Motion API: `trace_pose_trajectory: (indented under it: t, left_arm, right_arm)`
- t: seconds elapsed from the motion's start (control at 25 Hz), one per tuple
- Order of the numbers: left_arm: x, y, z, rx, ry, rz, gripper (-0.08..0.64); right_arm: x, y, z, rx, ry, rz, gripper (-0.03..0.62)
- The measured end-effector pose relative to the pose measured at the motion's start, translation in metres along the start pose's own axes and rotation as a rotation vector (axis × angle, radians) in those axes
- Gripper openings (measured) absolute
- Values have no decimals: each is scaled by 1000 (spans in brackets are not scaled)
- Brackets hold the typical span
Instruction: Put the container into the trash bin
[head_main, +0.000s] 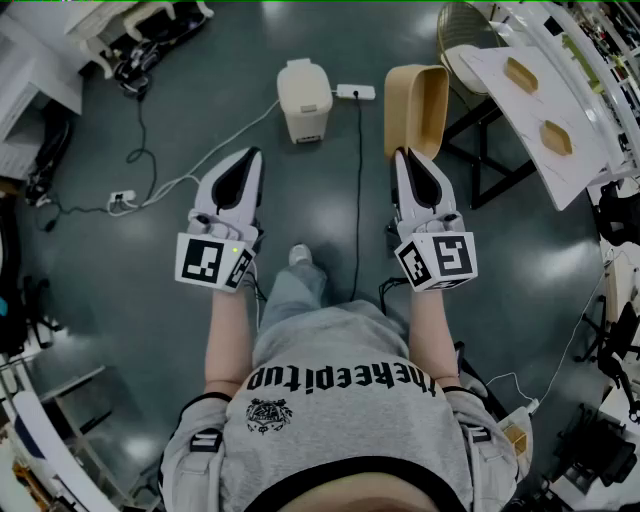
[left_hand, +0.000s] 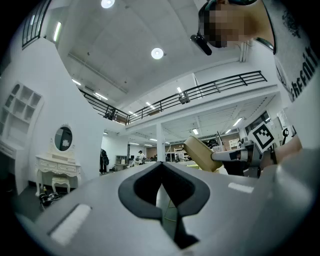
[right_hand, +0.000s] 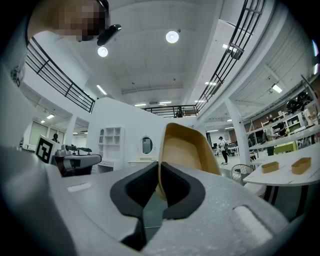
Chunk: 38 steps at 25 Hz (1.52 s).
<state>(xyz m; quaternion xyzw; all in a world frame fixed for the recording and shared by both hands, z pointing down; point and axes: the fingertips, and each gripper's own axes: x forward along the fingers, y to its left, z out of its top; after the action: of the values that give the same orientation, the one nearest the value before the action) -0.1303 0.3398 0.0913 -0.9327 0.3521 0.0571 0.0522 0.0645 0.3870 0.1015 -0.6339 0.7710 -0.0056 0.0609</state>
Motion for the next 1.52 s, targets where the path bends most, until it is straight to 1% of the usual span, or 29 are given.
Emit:
trace_pose_trajectory:
  t: [0.16,0.4,0.72,1.0,1.32,1.52]
  left_arm:
    - [3,1,0,12,3,-9,11]
    - [8,4,-1,7,4,-17,11]
    - [26,20,-9,-5,12,-23,11]
    - [49,59,-18,-13,7,-22,11]
    - [74,106,-17,6,3,-60,11]
    - [86,127,-13,14,-4,-93,11]
  right_arm:
    - [3,1,1,2,-4,-2,21]
    - [8,0,-1,0,-1,-7,20]
    - [29,-8,-8,-1,12,-19,20]
    - [73,-13,-14,19,8,-31,20]
    - [119,-10,-16,26,-10,-60,21]
    - [137,-7,-15,31,-12,-92,21]
